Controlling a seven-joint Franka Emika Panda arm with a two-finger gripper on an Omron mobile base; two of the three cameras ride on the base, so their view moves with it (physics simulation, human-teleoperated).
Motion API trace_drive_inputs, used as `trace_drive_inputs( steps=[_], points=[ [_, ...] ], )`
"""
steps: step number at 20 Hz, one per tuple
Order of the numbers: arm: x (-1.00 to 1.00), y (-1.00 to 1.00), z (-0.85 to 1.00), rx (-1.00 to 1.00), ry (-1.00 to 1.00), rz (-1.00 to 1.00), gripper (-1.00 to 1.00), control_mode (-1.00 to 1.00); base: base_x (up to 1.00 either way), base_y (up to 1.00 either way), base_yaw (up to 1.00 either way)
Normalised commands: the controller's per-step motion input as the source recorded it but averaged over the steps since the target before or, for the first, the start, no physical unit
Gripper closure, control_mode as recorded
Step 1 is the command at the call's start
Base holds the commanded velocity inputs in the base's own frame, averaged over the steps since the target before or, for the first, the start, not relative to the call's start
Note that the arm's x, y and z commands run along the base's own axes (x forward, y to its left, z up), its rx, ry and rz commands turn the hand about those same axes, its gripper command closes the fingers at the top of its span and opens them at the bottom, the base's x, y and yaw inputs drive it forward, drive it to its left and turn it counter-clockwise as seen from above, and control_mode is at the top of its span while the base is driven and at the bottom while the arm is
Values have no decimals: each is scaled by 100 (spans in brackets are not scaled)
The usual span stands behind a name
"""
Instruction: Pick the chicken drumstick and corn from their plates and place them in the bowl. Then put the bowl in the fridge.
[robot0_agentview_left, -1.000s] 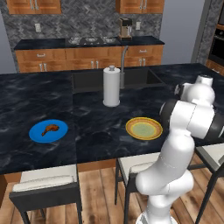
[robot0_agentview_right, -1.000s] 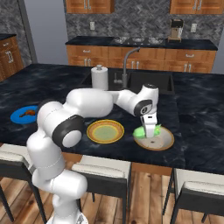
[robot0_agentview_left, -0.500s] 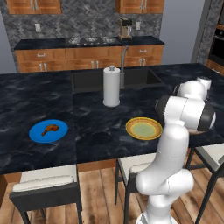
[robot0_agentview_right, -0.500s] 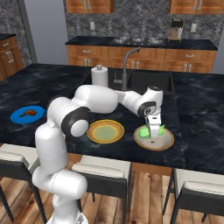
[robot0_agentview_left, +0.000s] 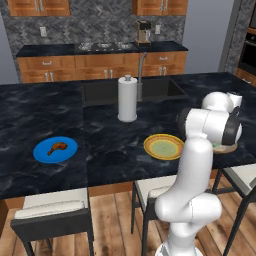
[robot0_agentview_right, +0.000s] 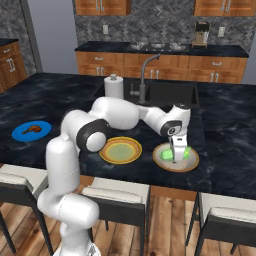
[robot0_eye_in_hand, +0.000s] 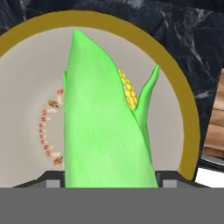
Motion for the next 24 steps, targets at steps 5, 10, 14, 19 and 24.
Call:
trace_drive_inputs(
  steps=[5,10,14,19,24],
  points=[
    [7,0,-25,0,0,-3,100,-100,0,0,0],
    [19,-2,-16,0,0,-4,100,-100,0,0,0],
    [15,-6,-11,1,0,-2,100,-100,0,0,0],
    [5,-9,-5,2,0,-4,-100,-100,0,0,0],
    [-9,-12,9,2,0,-7,-100,-100,0,0,0]
  ],
)
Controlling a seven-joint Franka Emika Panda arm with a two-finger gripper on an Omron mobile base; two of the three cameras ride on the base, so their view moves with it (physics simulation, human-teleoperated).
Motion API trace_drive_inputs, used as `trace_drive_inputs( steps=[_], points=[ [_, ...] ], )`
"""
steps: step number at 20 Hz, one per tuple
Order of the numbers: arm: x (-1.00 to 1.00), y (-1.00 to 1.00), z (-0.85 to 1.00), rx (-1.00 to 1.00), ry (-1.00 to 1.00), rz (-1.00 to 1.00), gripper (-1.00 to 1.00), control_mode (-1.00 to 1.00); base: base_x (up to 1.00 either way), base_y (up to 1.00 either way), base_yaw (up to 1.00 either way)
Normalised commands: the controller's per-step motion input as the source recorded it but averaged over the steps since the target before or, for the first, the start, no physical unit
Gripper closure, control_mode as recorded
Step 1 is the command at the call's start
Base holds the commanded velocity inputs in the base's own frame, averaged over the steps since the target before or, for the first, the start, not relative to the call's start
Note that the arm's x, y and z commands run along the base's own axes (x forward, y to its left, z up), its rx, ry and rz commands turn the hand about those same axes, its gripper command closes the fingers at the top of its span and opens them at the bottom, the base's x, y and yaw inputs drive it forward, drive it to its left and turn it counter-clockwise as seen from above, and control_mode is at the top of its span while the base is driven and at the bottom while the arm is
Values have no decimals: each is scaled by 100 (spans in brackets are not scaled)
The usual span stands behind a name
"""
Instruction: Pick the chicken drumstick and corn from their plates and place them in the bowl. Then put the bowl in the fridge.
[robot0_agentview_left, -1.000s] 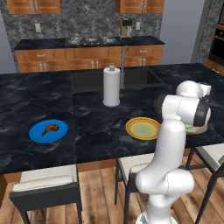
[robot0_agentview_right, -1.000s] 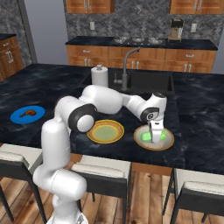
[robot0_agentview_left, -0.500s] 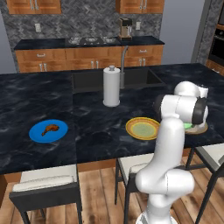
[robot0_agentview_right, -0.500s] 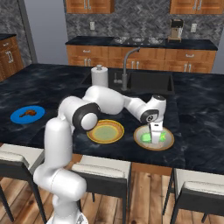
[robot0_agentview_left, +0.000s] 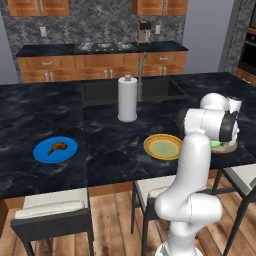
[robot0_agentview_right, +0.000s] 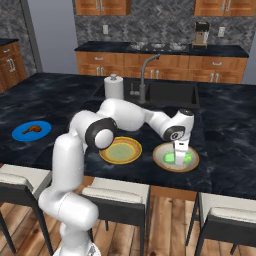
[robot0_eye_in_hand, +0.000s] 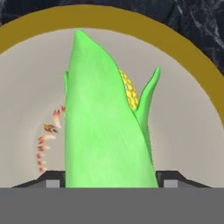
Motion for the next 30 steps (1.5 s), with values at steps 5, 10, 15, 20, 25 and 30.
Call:
trace_drive_inputs(
  steps=[5,10,15,20,25,30],
  points=[
    [-8,-1,20,0,0,-7,-100,-100,0,0,0],
    [-11,11,30,1,0,0,-100,-100,0,0,0],
    [-47,47,20,0,0,11,-100,-100,0,0,0],
    [-49,61,25,-11,0,31,-100,-100,0,0,0],
    [-39,73,20,-22,-5,31,-100,-100,0,0,0],
    [-13,77,20,-17,-7,19,-100,-100,0,0,0]
  ],
)
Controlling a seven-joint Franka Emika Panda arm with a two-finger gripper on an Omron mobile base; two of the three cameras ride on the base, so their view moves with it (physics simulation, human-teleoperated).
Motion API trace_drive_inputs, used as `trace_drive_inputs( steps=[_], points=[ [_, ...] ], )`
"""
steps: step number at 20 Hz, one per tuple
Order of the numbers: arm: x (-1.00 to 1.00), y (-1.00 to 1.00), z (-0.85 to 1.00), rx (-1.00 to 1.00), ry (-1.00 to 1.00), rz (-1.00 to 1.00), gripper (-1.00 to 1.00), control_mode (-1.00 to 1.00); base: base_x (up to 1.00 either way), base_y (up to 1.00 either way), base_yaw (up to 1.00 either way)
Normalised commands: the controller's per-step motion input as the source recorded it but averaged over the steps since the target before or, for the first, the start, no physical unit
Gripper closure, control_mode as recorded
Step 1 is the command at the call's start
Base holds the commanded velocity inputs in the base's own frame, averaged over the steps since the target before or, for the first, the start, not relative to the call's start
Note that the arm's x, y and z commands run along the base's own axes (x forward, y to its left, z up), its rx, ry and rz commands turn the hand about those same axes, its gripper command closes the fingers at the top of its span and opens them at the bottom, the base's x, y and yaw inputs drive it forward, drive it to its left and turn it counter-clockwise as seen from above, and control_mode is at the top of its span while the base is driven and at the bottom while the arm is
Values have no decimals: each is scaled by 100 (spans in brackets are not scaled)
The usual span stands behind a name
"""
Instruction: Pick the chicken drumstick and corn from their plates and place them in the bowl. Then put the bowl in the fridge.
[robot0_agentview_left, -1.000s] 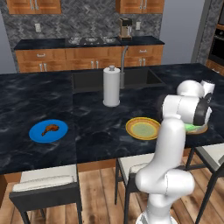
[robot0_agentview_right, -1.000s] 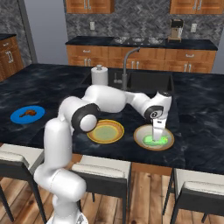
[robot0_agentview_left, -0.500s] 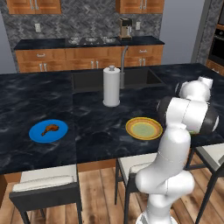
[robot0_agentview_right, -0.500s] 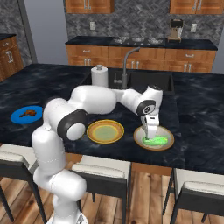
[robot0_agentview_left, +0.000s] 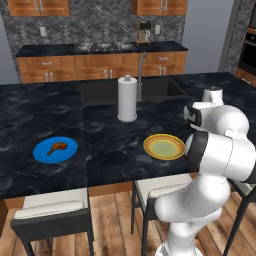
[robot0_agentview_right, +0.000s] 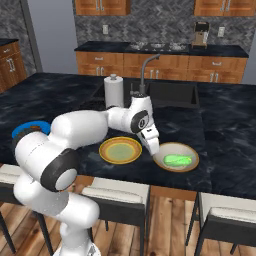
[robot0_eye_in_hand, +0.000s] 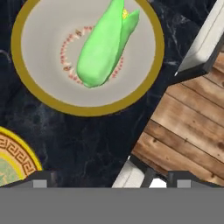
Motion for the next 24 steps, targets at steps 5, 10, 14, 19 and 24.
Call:
trace_drive_inputs(
  steps=[5,10,14,19,24],
  points=[
    [-11,58,17,1,-1,13,-100,-100,0,0,0],
    [-2,44,19,9,5,15,-100,-100,0,0,0],
    [0,29,23,19,7,16,-100,-100,0,0,0],
    [0,25,9,13,11,9,-100,-100,0,0,0],
    [0,3,1,0,3,2,-100,-100,0,0,0]
  ],
)
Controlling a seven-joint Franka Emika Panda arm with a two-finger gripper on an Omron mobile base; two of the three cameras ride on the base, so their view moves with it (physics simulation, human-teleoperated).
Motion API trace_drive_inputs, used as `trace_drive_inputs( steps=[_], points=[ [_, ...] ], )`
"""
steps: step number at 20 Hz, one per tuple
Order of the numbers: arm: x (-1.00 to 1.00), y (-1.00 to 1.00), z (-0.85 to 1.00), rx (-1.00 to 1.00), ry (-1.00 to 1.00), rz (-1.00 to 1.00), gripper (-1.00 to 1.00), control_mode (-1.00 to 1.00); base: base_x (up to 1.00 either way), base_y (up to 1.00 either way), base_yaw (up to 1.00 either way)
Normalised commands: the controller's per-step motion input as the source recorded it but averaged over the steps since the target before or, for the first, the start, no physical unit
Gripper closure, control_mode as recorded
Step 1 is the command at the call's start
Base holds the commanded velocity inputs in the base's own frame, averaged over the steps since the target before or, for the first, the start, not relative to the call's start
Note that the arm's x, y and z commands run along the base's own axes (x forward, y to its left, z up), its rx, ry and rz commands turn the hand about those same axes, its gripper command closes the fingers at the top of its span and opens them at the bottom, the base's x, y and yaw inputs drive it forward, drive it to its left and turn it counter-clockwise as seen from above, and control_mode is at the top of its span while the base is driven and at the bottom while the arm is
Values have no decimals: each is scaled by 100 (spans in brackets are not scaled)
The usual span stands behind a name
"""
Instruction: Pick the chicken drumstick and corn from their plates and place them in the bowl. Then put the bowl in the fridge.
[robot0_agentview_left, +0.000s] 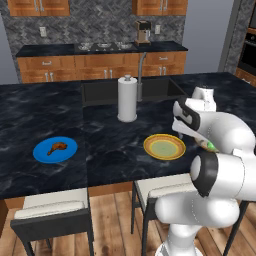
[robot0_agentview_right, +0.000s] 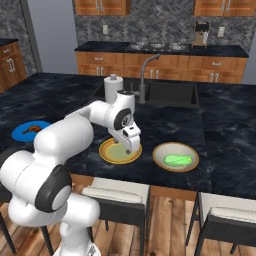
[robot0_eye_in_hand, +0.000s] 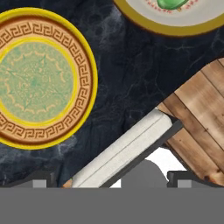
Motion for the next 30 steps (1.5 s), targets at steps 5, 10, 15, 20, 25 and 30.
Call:
trace_drive_inputs(
  steps=[5,10,15,20,25,30],
  points=[
    [0,0,0,0,0,0,-100,-100,0,0,0],
    [0,0,0,0,0,0,-100,-100,0,0,0],
    [0,0,0,0,0,0,-100,-100,0,0,0],
    [0,0,0,0,0,0,-100,100,-9,4,1],
    [0,0,0,0,0,0,-100,100,-19,43,0],
    [0,0,0,0,0,0,-100,100,-4,59,0]
  ],
)
